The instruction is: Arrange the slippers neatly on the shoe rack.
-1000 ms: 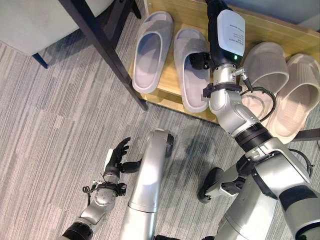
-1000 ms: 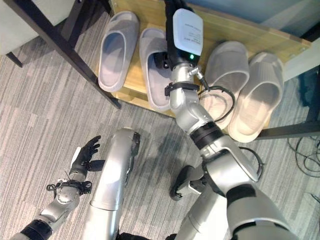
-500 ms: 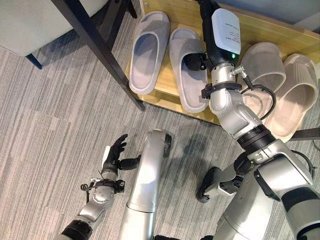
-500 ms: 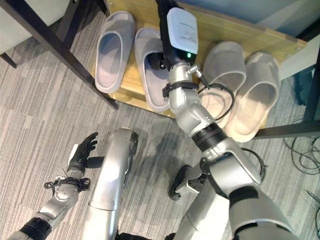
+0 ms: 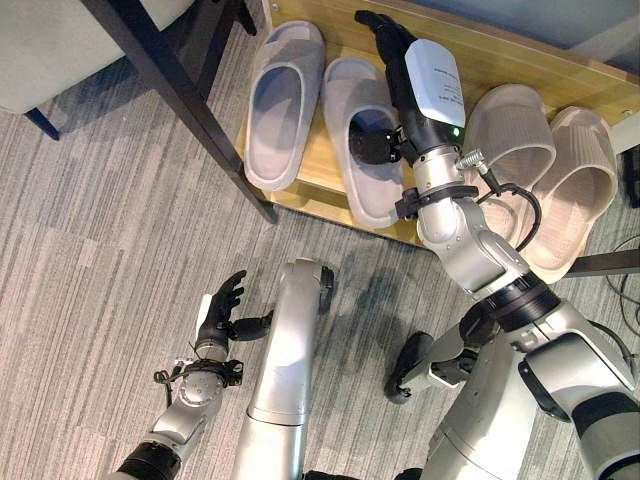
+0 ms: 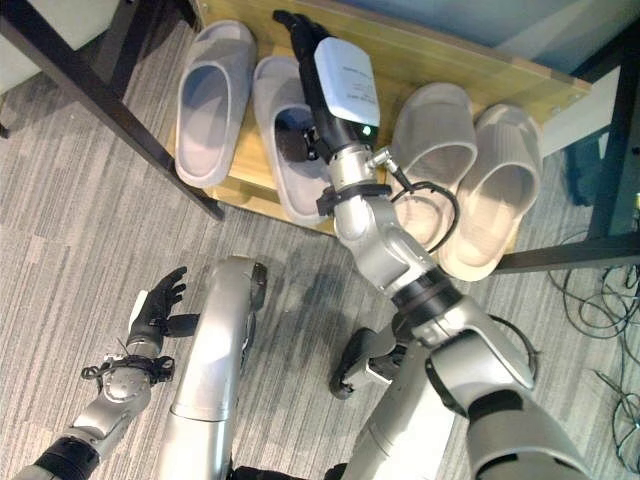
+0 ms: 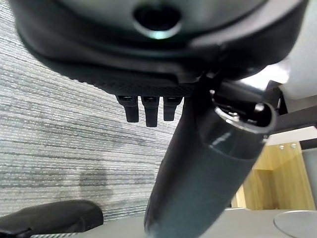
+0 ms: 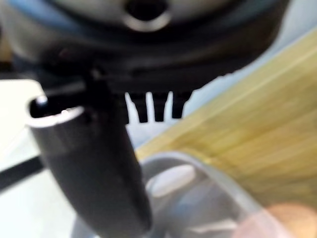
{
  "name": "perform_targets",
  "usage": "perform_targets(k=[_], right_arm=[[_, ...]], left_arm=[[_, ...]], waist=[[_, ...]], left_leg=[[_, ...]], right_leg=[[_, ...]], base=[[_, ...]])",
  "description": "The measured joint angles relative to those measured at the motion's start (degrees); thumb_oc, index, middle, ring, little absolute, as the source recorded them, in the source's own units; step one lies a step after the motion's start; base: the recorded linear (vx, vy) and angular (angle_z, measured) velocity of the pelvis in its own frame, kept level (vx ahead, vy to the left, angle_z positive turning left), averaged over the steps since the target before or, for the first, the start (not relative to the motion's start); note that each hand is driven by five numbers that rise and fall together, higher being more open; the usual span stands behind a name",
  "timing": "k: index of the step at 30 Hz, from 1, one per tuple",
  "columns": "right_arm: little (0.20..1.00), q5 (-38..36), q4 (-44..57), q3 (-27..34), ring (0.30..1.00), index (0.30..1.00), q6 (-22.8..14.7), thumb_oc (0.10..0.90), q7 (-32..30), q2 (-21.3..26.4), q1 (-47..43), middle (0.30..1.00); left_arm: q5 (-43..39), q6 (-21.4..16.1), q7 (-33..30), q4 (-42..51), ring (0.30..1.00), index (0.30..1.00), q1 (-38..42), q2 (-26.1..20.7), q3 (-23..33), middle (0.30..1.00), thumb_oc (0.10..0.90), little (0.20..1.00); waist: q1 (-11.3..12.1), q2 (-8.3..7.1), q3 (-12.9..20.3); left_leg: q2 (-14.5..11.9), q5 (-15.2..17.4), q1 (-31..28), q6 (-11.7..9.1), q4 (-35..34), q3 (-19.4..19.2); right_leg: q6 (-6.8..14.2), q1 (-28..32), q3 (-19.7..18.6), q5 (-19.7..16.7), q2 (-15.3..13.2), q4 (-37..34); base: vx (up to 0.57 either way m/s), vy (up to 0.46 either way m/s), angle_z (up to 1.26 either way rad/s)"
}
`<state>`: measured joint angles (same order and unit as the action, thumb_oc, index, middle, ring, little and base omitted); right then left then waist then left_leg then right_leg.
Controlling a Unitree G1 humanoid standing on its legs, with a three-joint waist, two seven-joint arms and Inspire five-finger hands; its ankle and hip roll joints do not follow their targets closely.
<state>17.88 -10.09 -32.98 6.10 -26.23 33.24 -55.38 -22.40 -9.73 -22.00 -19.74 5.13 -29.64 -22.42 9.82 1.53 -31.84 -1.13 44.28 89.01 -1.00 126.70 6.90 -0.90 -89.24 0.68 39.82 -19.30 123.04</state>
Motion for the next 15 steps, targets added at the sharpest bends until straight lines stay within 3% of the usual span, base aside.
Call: perform_targets(k=[10, 15], right_arm=[[0.9, -1.3, 13.4, 4.6, 0.9, 0.9, -3.6, 0.8, 2.2, 2.3, 8.2, 0.9], [0.9, -5.3, 13.6, 6.4, 0.9, 0.9, -4.5, 0.8, 2.1, 1.8, 11.1, 0.9]], left_arm=[[0.1, 0.1, 0.0, 0.4, 0.9, 0.9, -1.2, -0.3, 2.5, 0.9, 0.8, 0.9], [0.5, 0.1, -0.1, 0.5, 0.9, 0.9, -1.2, -0.8, 2.5, 0.9, 0.8, 0.9]], waist=[[-1.3, -1.24, 0.1], [-1.5, -1.24, 0.1]], left_leg=[[-1.3, 0.8, 0.1, -0.9, 0.5, 0.2], [-1.6, 0.9, 0.2, -1.0, 0.4, 0.2]], right_leg=[[-0.2, -1.2, 0.2, -0.1, 0.7, 0.0], [-0.5, -1.6, 0.3, -0.2, 1.0, 0.1]], base=[[0.0, 0.026, -0.08], [0.0, 0.009, -0.03]])
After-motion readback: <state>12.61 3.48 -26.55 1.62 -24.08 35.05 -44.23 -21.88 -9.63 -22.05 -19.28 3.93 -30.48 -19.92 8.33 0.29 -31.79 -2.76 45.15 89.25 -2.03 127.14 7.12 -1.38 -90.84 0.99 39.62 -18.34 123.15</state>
